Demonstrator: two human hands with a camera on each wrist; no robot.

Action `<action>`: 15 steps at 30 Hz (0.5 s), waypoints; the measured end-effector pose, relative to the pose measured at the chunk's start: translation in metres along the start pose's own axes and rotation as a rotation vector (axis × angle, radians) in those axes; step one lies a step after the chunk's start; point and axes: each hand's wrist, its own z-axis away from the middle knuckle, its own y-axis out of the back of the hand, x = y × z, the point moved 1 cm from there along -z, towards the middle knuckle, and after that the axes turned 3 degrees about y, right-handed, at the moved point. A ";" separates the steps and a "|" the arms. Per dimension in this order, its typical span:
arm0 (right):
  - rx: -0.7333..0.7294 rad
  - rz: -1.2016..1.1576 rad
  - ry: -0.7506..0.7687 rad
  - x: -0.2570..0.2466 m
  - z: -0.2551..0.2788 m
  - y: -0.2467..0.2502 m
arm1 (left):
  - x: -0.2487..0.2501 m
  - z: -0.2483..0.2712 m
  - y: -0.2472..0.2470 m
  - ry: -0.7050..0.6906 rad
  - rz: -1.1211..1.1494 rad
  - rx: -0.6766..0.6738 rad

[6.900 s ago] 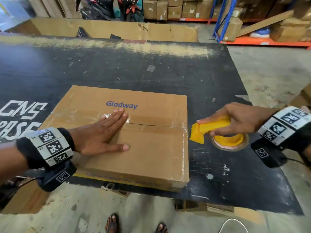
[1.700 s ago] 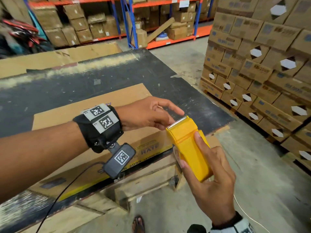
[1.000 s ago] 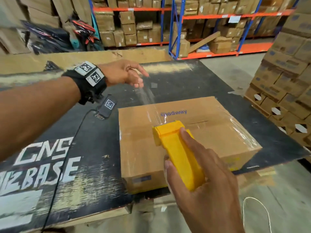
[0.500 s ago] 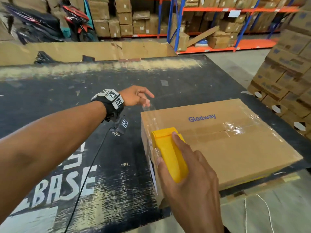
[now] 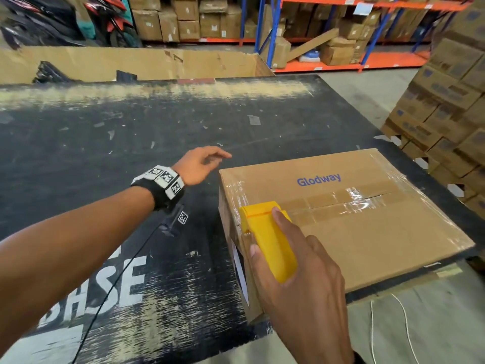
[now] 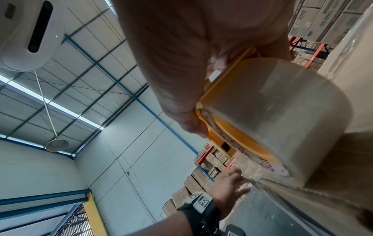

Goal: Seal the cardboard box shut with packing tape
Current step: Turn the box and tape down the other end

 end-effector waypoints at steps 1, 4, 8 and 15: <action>-0.008 -0.004 -0.005 0.000 0.000 0.001 | 0.010 0.010 0.001 -0.099 0.015 0.034; -0.044 -0.002 -0.017 -0.002 0.000 0.004 | 0.037 0.038 -0.008 -0.347 -0.084 -0.061; -0.102 -0.001 -0.038 -0.007 0.001 0.008 | 0.040 0.050 -0.022 -0.339 -0.212 -0.214; -0.150 0.086 -0.011 0.005 0.054 0.047 | 0.039 0.051 -0.019 -0.300 -0.316 -0.245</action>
